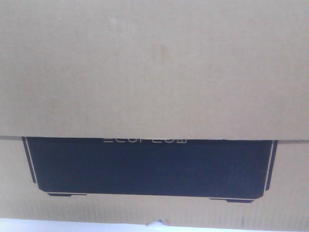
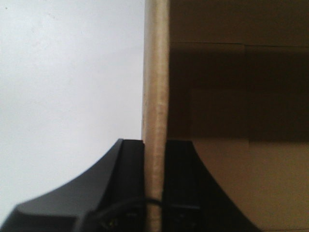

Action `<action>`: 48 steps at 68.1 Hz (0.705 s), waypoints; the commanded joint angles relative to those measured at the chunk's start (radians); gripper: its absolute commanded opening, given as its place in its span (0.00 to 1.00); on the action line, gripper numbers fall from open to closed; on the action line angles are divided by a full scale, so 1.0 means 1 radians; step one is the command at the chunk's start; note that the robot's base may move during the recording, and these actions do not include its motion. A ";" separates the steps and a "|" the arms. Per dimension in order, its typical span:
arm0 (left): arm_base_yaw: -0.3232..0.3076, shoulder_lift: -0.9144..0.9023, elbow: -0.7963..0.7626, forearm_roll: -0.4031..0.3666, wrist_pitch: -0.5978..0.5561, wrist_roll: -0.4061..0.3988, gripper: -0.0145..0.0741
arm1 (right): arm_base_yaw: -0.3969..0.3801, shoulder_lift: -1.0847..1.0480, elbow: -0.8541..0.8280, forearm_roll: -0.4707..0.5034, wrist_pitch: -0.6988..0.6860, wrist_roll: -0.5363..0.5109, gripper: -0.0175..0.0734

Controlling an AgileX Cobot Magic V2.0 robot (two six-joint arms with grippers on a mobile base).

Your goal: Grab box from left shelf to table start

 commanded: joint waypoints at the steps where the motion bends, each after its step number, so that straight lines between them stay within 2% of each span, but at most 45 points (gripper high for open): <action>1: 0.004 -0.017 -0.031 0.036 -0.050 0.009 0.05 | -0.004 -0.027 -0.043 0.030 -0.060 -0.020 0.31; 6: 0.004 -0.017 -0.031 0.032 -0.050 0.010 0.05 | -0.004 -0.034 -0.043 0.029 -0.060 -0.020 0.42; 12: 0.004 -0.017 -0.031 0.021 -0.048 0.010 0.06 | -0.004 -0.044 -0.043 0.028 -0.059 -0.020 0.65; 15: 0.004 -0.017 -0.031 0.019 -0.046 0.010 0.06 | -0.004 -0.049 -0.043 0.025 -0.057 -0.020 0.73; 17: 0.004 -0.017 -0.031 0.014 -0.046 0.010 0.08 | -0.004 -0.053 -0.043 0.021 -0.053 -0.020 0.80; 22: 0.004 -0.017 -0.031 0.007 -0.046 0.010 0.17 | -0.004 -0.061 -0.044 0.002 -0.051 -0.020 0.87; 30: 0.004 -0.017 -0.037 -0.007 -0.044 0.010 0.49 | -0.004 -0.080 -0.044 -0.017 -0.051 -0.019 0.88; 33: 0.004 -0.017 -0.042 -0.007 -0.044 0.010 0.64 | -0.004 -0.089 -0.044 -0.019 -0.051 -0.019 0.88; 37: 0.004 -0.017 -0.058 -0.015 -0.042 0.010 0.77 | -0.004 -0.102 -0.044 -0.023 -0.053 -0.019 0.88; 40: 0.004 -0.017 -0.073 -0.015 -0.033 0.010 0.81 | -0.004 -0.112 -0.046 -0.024 -0.058 -0.019 0.88; 48: 0.004 -0.022 -0.137 -0.015 0.025 0.010 0.77 | -0.004 -0.143 -0.064 -0.024 -0.060 -0.019 0.88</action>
